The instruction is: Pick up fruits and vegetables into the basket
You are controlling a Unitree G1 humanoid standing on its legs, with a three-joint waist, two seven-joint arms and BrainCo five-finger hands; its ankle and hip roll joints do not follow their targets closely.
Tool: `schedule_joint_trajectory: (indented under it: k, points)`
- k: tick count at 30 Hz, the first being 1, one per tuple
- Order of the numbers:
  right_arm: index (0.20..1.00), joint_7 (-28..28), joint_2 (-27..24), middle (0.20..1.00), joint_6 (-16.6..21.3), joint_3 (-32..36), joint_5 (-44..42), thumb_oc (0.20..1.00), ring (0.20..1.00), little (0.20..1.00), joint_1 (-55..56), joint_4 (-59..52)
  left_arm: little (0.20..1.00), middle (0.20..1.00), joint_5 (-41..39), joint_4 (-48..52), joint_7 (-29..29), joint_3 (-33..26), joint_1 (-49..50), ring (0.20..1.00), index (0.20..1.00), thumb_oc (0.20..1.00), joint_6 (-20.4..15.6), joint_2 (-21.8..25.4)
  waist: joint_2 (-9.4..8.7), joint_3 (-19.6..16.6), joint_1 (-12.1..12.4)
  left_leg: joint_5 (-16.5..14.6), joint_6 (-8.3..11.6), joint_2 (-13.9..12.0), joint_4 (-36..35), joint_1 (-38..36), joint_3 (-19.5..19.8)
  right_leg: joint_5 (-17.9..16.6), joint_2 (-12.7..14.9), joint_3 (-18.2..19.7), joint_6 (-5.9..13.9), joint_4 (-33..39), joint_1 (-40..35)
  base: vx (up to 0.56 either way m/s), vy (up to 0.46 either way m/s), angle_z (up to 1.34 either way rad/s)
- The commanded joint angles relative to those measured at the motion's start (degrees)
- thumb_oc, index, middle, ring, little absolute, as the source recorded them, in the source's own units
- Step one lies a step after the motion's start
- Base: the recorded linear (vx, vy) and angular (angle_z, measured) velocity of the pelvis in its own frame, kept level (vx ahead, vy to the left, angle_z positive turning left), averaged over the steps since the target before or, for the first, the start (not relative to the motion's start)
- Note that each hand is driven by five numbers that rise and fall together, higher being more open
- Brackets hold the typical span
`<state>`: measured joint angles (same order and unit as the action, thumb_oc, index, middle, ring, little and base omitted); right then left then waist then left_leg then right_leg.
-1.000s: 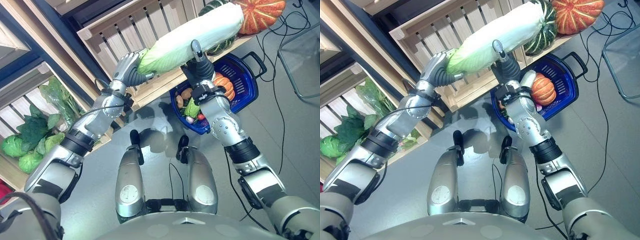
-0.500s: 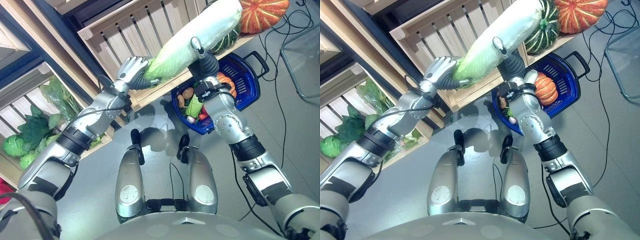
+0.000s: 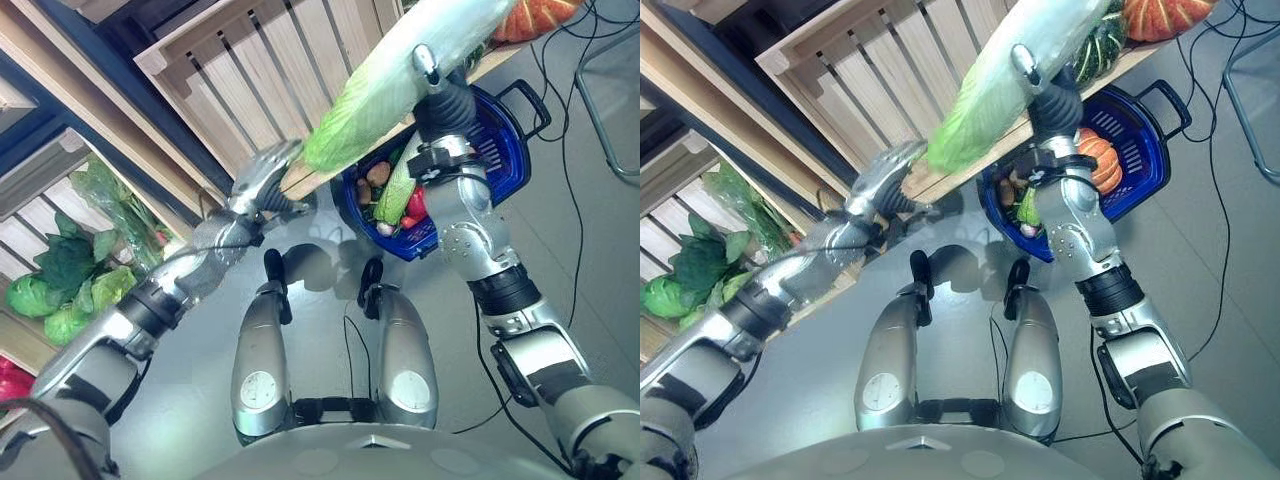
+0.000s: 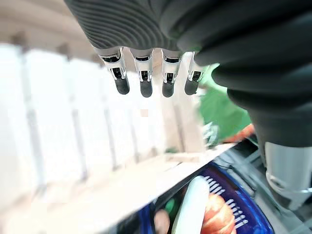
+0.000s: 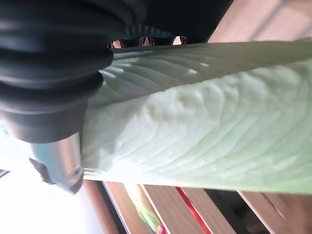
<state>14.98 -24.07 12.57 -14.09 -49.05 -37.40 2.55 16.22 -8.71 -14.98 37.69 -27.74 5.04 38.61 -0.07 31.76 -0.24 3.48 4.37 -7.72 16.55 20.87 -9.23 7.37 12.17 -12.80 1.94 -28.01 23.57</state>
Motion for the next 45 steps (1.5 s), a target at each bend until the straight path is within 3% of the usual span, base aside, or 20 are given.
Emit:
schedule_joint_trajectory:
  k: [1,8,14,19,21,22,25,40,43,45]
  points:
    - [0.2,-0.03,-4.2,0.2,7.01,7.47,4.26,0.2,0.2,0.2,-2.08,-6.26,1.0,1.0,-8.68,1.73,-2.47,-4.7,5.84,1.0,1.0,1.0,-2.64,-1.77,1.77,-1.97,-0.53,-8.71,-0.57,0.67,5.02,-0.37,-2.27,-2.92,0.82,-0.94,3.93,5.67,-1.71,-0.05,-0.035,-0.02]
    - [0.2,4.32,-9.71,0.2,8.38,15.18,8.57,0.2,0.2,0.2,4.15,-7.44,1.0,1.0,-17.45,-0.4,5.06,-8.04,14.97,1.0,1.0,1.0,-7.99,-1.7,2.33,-1.97,-1.35,-8.31,-0.57,0.37,5.24,2.97,-3.03,-2.68,0.61,-0.69,3.55,3.82,2.65,-0.04,-0.03,-0.02]
    - [0.2,11.04,-13.6,0.2,8.53,18.2,9.08,0.2,0.2,0.2,5.62,-1.45,1.0,1.0,-25.04,-1.6,8.94,-5.68,17.48,1.0,1.0,1.0,-6.63,-2.6,2.82,-1.97,-1.65,-7.81,-0.83,0.22,5.45,6.37,-3.42,-2.65,0.3,-0.57,3.4,2.92,6.25,-0.05,-0.057,-0.07]
    - [0.2,19.17,-17.73,0.2,4.87,17.74,15.41,0.2,0.2,0.2,3.12,6.97,1.0,1.0,-32.31,-4.64,11.09,-2.28,18.9,1.0,1.0,1.0,-5.97,-4.61,4.48,-1.97,-1.31,-6.91,-1.04,0.58,5.45,10.28,-3.17,-2.39,0.12,-0.48,3.01,1.18,10.85,-0.02,-0.031,-0.02]
    - [0.2,20.17,-18.73,0.2,3.03,16.65,16.04,0.2,0.2,0.2,1.3,10.2,1.0,1.0,-33.93,-5.84,11.28,-1.34,19.13,1.0,1.0,1.0,-6.36,-5.46,5.19,-1.97,-0.97,-6.53,-1.01,0.72,5.4,11.48,-3.08,-2.28,0.16,-0.51,2.84,0.7,12.19,0.03,-0.011,-0.01]
    - [0.2,20.48,-18.88,0.2,3.0,16.32,16.45,0.2,0.2,0.2,1.2,11.09,1.0,1.0,-34.12,-6.14,11.33,-1.06,19.42,1.0,1.0,1.0,-6.53,-5.63,5.34,-1.97,-0.88,-7.92,-0.52,0.83,5.8,10.74,-2.42,-0.83,0.13,0.11,3.4,0.05,11.55,0.06,-0.027,0.01]
    - [0.2,20.95,-20.66,0.2,-0.22,13.91,17.03,0.2,0.2,0.2,-2.33,17.04,1.0,1.0,-34.76,-7.65,11.54,0.41,19.6,1.0,1.0,1.0,-7.22,-6.35,6.51,-1.97,-0.14,-6.97,-0.51,0.89,5.57,13.02,-2.34,-0.94,0.41,-0.04,3.0,-0.57,14.02,0.01,-0.016,0.02]
    - [0.2,7.28,-20.11,0.2,-10.63,1.99,12.67,0.2,0.2,0.2,-18.82,46.13,1.0,1.0,-37.22,-11.16,12.4,6.7,19.54,1.0,1.0,1.0,-13.41,-8.11,13.09,-1.97,4.25,-5.85,-0.45,2.35,6.66,21.88,-0.24,2.58,1.71,0.15,1.01,-8.34,24.85,0.03,-0.001,0.04]
    - [0.2,5.02,-19.39,0.2,-13.87,0.86,12.01,0.2,0.2,0.2,-20.19,50.38,1.0,1.0,-37.05,-11.52,13.05,7.42,19.47,1.0,1.0,1.0,-13.98,-8.14,13.94,-1.97,4.94,-5.98,-0.54,2.61,7.46,22.82,0.0,3.17,2.08,0.13,0.68,-9.69,26.04,0.04,0.012,0.09]
    - [0.2,3.52,-18.79,0.2,-13.97,1.33,10.75,0.2,0.2,0.2,-20.65,54.24,1.0,1.0,-36.89,-11.34,13.07,8.11,19.52,1.0,1.0,1.0,-14.21,-8.2,14.51,-1.97,5.38,-6.1,-0.79,2.72,7.95,23.65,0.3,3.54,2.17,0.32,0.47,-10.59,27.01,0.04,0.011,0.1]
